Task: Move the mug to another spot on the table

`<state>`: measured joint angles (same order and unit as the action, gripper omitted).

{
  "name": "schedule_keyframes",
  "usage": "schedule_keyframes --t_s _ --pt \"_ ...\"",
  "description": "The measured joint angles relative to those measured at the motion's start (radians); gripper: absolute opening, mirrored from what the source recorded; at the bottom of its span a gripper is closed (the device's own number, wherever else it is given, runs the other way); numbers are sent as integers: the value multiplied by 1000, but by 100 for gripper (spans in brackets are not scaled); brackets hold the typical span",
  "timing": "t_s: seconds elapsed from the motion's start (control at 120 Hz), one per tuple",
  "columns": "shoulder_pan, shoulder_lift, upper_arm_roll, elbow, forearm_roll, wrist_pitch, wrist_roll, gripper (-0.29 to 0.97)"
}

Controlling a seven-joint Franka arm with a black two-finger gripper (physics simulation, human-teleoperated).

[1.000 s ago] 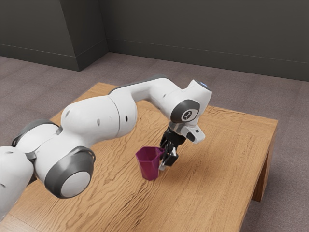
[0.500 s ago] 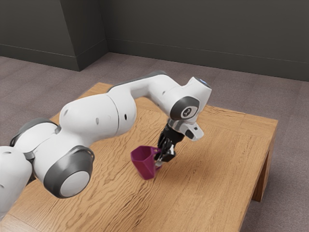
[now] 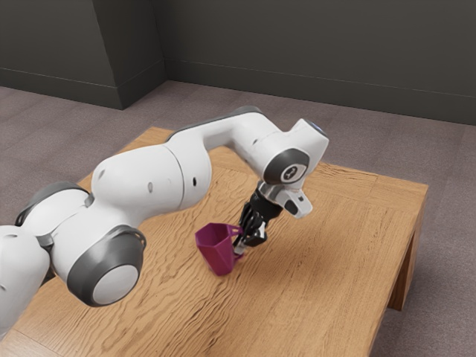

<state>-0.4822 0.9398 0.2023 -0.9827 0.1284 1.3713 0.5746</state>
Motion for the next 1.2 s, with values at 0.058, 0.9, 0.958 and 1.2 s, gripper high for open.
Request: schedule_keyframes --t_s 0.058,0.9,0.958,1.2 --pt "-1 -5 0 4 11 -12 0 -2" --pt "123 -23 -3 29 184 -103 31 -3" --pt "128 -22 -4 28 190 -103 34 -3" --pt "136 -8 -11 20 198 -80 43 -3"
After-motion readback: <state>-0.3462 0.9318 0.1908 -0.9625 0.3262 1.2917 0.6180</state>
